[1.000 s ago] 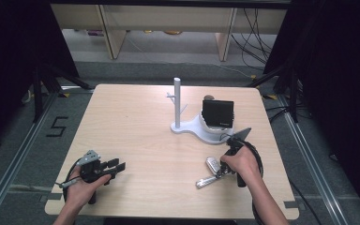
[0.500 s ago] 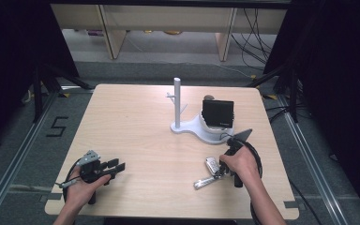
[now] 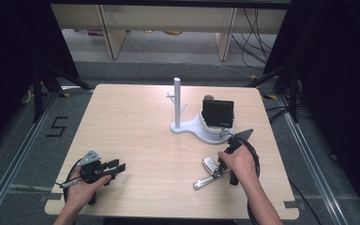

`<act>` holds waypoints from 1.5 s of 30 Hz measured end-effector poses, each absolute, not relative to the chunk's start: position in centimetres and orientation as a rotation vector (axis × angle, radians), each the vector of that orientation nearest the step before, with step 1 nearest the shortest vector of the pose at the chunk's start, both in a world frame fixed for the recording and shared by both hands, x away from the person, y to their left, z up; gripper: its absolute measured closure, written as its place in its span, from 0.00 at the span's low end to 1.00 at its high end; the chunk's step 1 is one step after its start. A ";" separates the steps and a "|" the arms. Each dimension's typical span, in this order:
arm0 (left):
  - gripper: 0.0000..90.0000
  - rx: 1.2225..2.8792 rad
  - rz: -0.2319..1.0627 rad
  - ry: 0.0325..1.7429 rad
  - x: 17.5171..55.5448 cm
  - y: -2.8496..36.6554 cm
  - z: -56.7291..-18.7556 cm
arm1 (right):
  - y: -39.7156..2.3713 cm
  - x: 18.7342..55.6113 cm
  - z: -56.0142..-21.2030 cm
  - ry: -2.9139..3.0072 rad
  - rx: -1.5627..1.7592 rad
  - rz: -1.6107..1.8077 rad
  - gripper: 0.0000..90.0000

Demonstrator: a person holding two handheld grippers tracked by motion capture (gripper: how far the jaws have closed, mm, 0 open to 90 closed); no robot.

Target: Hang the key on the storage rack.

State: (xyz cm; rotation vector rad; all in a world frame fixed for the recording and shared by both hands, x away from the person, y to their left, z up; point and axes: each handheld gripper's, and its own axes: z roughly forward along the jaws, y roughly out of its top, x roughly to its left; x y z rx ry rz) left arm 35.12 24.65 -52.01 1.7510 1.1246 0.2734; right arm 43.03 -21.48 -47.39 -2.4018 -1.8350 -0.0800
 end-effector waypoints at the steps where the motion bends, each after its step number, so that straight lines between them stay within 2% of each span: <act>1: 0.63 1.751 0.273 1.124 35.1 24.6 -52.0 | -21.5 43.0 -47.4 -1.845 -2.401 -0.077 0.62; 13: 0.63 1.752 0.270 1.123 35.1 24.6 -52.0 | -20.8 43.2 -47.5 -1.737 -2.473 0.015 0.64; 18: 0.63 1.751 0.268 1.123 35.1 24.6 -52.0 | -20.7 43.2 -47.5 -1.800 -2.443 0.037 0.83; 26: 0.63 1.747 0.268 1.128 35.2 24.8 -52.1 | -20.6 43.5 -47.3 -1.897 -2.380 0.061 0.95; 30: 0.63 1.750 0.265 1.130 35.2 24.9 -52.1 | -20.5 43.2 -47.7 -1.899 -2.390 -0.056 0.96; 33: 0.63 1.749 0.263 1.127 35.2 24.8 -52.1 | -20.7 43.4 -47.1 -1.940 -2.317 0.030 0.95; 35: 0.63 1.750 0.263 1.127 35.2 24.8 -52.1 | -20.6 43.1 -47.3 -1.926 -2.330 -0.042 0.81; 36: 0.63 1.750 0.263 1.128 35.2 24.8 -52.1 | -20.6 43.0 -47.4 -1.925 -2.329 -0.068 0.79; 37: 0.63 1.750 0.262 1.128 35.2 24.8 -52.1 | -20.6 42.9 -47.3 -1.939 -2.306 -0.059 0.81; 43: 0.63 1.754 0.279 1.143 35.1 25.0 -52.0 | -20.2 42.7 -47.2 -1.879 -2.328 -0.057 0.82; 45: 0.63 1.747 0.270 1.131 35.2 25.0 -52.0 | -20.1 42.5 -47.3 -1.881 -2.334 -0.079 0.86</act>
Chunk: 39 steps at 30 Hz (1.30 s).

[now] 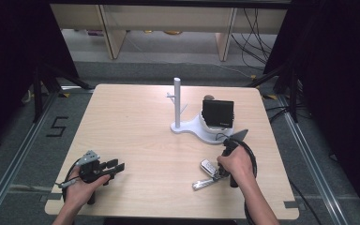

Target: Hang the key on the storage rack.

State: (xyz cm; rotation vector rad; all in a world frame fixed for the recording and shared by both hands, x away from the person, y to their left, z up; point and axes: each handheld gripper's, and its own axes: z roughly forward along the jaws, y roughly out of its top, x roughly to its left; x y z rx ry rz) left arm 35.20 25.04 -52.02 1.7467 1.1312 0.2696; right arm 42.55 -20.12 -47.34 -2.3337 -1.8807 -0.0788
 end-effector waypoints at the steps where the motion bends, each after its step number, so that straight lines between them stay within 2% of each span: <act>1: 0.63 1.747 0.270 1.131 35.2 25.0 -52.0 | -20.2 42.5 -47.3 -1.905 -2.317 -0.053 0.88; 3: 0.63 1.752 0.277 1.142 35.1 25.0 -52.0 | -19.9 42.5 -47.3 -1.886 -2.337 -0.045 0.96; 5: 0.63 1.753 0.277 1.141 35.1 25.0 -52.0 | -20.1 42.3 -47.4 -1.942 -2.303 -0.030 0.97; 29: 0.63 1.746 0.276 1.134 35.1 25.1 -52.0 | -19.0 42.7 -44.5 -2.224 -2.121 -0.089 0.97; 39: 0.63 1.743 0.277 1.133 35.1 25.1 -52.0 | -17.5 42.7 -41.0 -2.428 -1.948 -0.295 0.97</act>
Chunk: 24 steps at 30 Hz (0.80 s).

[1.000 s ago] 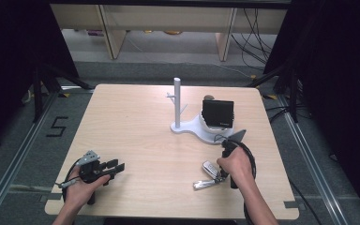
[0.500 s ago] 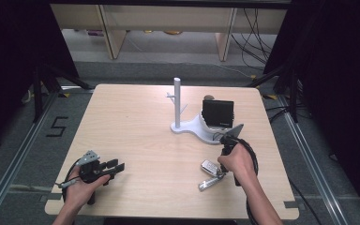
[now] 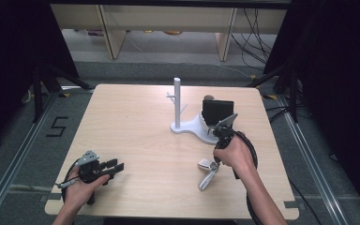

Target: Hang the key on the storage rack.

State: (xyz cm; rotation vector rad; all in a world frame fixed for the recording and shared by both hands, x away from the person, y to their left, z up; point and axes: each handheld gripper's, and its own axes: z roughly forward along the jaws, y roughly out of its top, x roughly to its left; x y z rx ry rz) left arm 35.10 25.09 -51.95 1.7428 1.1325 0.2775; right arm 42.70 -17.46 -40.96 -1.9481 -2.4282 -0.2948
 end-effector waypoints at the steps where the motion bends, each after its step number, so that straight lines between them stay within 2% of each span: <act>1: 0.63 1.742 0.278 1.132 35.1 25.1 -52.0 | -17.2 42.6 -40.7 -2.431 -1.942 -0.336 0.97; 11: 0.63 1.748 0.288 1.144 35.3 24.8 -51.9 | -15.2 42.4 -38.2 -2.551 -1.749 -0.684 0.97; 19: 0.63 1.738 0.282 1.140 35.4 24.9 -52.1 | -13.8 42.7 -36.7 -2.622 -1.536 -1.093 0.97; 24: 0.63 1.743 0.284 1.144 35.2 25.1 -52.0 | -12.0 42.8 -35.7 -2.582 -1.552 -1.243 0.97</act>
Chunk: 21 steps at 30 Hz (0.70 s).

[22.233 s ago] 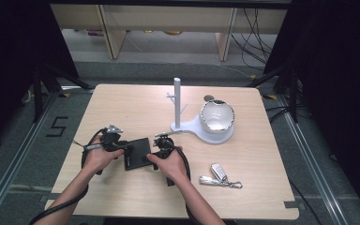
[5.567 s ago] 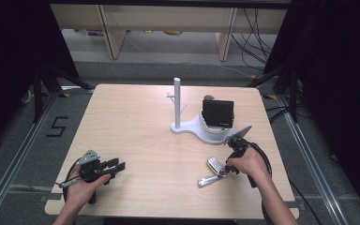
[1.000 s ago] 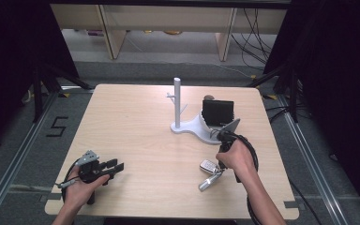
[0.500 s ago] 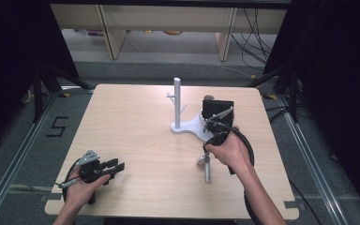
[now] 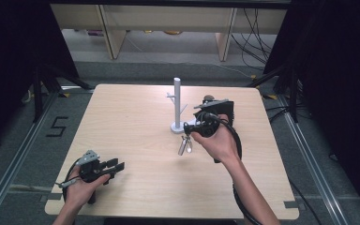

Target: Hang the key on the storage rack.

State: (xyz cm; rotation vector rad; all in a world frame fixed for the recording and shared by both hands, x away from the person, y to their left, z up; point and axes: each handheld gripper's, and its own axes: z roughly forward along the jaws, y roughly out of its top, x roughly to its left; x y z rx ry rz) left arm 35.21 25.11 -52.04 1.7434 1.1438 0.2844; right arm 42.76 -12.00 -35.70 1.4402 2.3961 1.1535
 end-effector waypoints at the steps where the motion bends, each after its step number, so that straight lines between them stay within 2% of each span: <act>1: 0.63 1.738 0.286 1.147 35.2 25.2 -52.1 | -11.7 42.9 -35.6 2.382 1.428 1.175 0.97; 7: 0.63 1.739 0.285 1.144 35.1 25.3 -52.1 | -9.0 45.1 -34.2 2.274 1.303 1.342 0.97; 15: 0.63 1.723 0.283 1.134 35.1 25.3 -52.1 | -6.4 47.9 -34.0 2.225 1.399 1.412 0.97; 21: 0.63 1.744 0.282 1.142 35.1 25.3 -52.1 | -6.2 49.1 -34.5 2.185 1.522 1.449 0.97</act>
